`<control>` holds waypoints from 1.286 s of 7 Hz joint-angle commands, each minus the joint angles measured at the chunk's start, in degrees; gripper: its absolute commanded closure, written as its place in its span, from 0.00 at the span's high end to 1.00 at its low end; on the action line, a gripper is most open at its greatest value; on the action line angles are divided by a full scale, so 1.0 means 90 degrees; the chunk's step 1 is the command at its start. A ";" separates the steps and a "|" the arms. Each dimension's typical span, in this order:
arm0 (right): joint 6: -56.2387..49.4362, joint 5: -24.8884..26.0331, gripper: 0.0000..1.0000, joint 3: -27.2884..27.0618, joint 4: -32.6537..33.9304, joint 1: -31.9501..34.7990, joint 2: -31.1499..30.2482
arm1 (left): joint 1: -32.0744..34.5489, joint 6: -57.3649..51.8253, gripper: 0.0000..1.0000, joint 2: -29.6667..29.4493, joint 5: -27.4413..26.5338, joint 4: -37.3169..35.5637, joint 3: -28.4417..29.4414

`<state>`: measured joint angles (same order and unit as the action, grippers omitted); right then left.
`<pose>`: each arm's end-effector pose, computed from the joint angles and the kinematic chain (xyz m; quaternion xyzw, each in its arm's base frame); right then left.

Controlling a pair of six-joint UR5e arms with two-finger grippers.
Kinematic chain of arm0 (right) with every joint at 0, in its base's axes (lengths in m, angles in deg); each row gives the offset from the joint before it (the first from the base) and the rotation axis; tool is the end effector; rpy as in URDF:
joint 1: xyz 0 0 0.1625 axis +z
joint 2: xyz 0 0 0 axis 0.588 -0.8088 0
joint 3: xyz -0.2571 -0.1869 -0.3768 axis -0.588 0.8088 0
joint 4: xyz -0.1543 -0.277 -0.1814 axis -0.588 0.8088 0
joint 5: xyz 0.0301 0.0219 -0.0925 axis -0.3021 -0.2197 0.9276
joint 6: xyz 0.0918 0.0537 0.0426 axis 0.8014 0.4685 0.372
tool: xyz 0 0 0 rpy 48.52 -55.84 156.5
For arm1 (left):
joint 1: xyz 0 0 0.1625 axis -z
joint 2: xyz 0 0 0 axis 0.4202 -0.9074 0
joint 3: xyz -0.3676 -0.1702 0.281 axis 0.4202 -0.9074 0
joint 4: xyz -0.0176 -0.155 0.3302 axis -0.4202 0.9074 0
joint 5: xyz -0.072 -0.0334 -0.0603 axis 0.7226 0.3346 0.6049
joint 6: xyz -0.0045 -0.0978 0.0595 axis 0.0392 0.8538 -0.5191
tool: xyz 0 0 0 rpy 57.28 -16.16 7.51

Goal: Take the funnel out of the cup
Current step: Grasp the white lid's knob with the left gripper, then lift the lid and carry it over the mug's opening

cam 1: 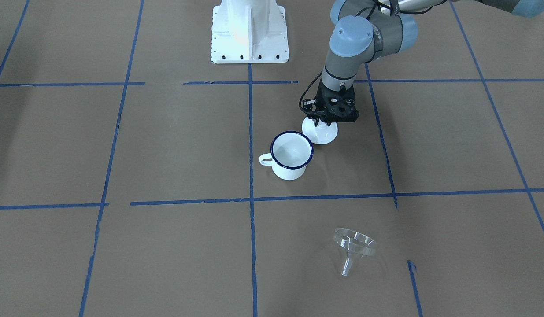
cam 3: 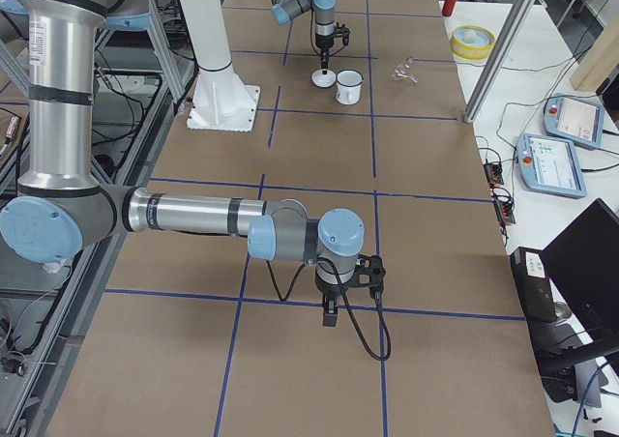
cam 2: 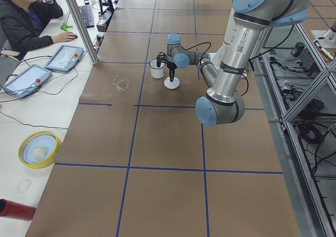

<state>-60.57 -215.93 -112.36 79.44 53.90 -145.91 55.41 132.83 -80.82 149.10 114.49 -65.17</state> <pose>0.0573 -0.3862 0.7486 -0.0100 -0.3520 0.0054 0.9359 0.4774 -0.3947 0.3898 0.0247 0.3923 -0.0167 0.9193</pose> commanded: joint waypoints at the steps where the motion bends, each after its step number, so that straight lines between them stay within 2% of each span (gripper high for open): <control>1: 0.0000 0.0000 1.00 0.0000 0.0000 0.0000 0.0000 | 0.0177 -0.0026 0.00 -0.0214 0.0005 -0.1332 -0.1048; 3: 0.0000 0.0000 1.00 0.0000 0.0000 0.0000 0.0000 | 0.0705 -0.0026 0.00 -0.1275 0.0140 -0.2553 -0.1152; 4: 0.0000 0.0000 1.00 0.0000 0.0000 0.0000 0.0000 | 0.0716 -0.0026 0.00 -0.1541 0.0190 -0.2598 -0.1006; 6: 0.0000 0.0000 1.00 0.0000 0.0000 0.0000 0.0000 | 0.0940 -0.0045 0.00 -0.2233 0.0287 -0.2540 0.0053; 9: 0.0000 0.0000 1.00 0.0000 0.0000 0.0000 0.0000 | 0.0950 -0.0046 0.00 -0.2452 0.0385 -0.1723 0.1004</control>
<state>-60.58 -215.93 -112.36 79.44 53.90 -145.91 63.90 132.40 -102.28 152.32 95.87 -59.77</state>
